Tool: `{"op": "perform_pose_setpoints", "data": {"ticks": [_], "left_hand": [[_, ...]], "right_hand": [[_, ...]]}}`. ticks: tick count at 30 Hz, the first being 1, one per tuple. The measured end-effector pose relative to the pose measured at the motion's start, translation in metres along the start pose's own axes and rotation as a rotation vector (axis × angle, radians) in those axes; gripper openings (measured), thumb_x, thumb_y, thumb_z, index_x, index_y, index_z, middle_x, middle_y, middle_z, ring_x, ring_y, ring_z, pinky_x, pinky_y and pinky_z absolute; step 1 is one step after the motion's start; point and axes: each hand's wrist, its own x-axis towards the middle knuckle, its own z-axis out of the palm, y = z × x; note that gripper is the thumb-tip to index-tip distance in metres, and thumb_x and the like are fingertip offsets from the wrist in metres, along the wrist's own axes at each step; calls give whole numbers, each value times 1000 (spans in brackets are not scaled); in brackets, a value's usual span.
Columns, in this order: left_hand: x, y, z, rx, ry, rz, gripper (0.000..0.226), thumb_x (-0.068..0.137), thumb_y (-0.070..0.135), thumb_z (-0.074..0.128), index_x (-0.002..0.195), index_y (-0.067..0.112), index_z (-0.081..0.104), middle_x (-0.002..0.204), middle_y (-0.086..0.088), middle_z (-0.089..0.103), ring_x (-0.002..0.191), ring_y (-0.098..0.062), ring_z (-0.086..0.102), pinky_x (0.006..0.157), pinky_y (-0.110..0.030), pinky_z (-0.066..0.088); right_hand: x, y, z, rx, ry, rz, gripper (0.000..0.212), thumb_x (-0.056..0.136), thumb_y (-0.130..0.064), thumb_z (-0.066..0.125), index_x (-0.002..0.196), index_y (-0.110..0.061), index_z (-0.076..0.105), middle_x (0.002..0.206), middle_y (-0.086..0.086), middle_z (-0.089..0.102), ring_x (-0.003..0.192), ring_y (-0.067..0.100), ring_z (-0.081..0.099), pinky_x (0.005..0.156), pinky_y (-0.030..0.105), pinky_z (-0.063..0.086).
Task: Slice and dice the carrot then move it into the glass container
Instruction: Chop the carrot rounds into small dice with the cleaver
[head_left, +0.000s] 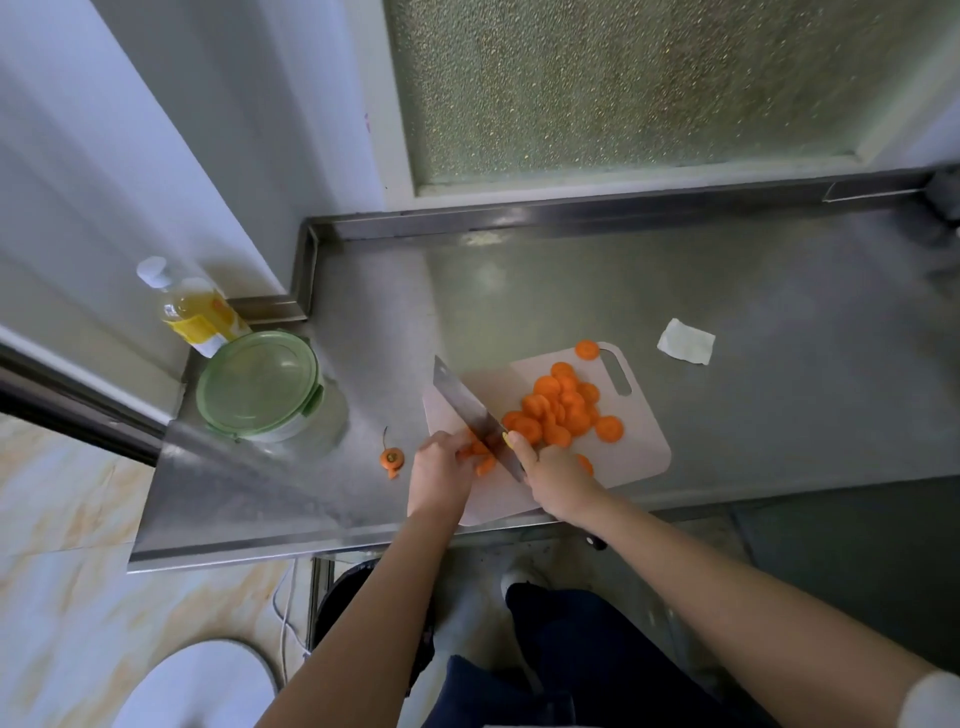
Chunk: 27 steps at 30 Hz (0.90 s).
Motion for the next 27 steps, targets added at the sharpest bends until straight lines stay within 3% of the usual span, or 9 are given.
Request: {"op": "perform_pose_setpoints", "data": {"ticks": [2,4,9,12,16,19,21,24,27], "left_hand": [[-3,-2,-1,-14,-7,16,18,85,7,57,92,14,72,91,-8,61,81,-19,52,66,-15,31],[-5,-4,-1,-57,19,17,24,85,6,59,101,17,73,94,-6,64,81,-15,51,70,-12,33],[-8,-8,3,-68,69,36,22,83,6,62,101,13,74,95,-11,67,85,-23,57,72,-19,37],[-10,-7,5,-35,82,28,18,82,5,61,94,8,74,90,-13,67,82,-26,57,69,-23,38],[-10,-8,9,-9,95,8,12,80,2,60,84,2,72,85,-16,66,79,-29,58,66,-27,39],[-9,-10,13,12,97,13,14,81,3,60,86,1,73,89,-17,67,81,-32,59,71,-34,48],[-9,-11,15,8,103,18,14,81,4,61,86,2,74,89,-18,66,81,-32,59,73,-37,49],[-8,-13,18,22,114,6,15,83,7,60,87,3,74,89,-16,66,78,-30,59,71,-33,49],[-7,-14,20,34,120,-5,15,84,8,60,84,3,74,86,-15,65,74,-28,59,65,-24,42]], "right_hand": [[2,0,3,30,8,-16,56,102,-43,26,90,-2,62,70,15,58,66,24,50,47,23,29],[4,-2,4,54,55,-48,64,97,-57,27,58,-11,47,53,6,47,54,23,47,51,29,33],[-7,-8,1,-46,42,-97,54,89,-70,26,63,-28,48,70,0,51,65,18,47,62,29,37],[-14,-10,-1,-81,6,-60,62,99,-56,24,56,-16,44,54,4,45,48,17,41,53,29,38],[-19,-10,-1,-111,-4,-43,44,105,-34,17,88,-25,57,64,9,50,52,16,49,72,34,49],[-15,-6,5,-184,-13,-74,58,103,-44,19,65,-12,50,60,7,45,39,-4,51,69,22,50],[-14,-7,7,-238,-27,-101,59,103,-44,20,67,-11,51,59,3,41,38,7,48,50,15,42],[-19,-12,5,-281,-75,-117,49,104,-34,23,99,-6,63,76,14,58,60,20,51,67,32,45],[-18,-16,3,-197,-41,-70,48,105,-16,23,150,-3,15,116,24,57,86,26,53,64,30,34]]}}
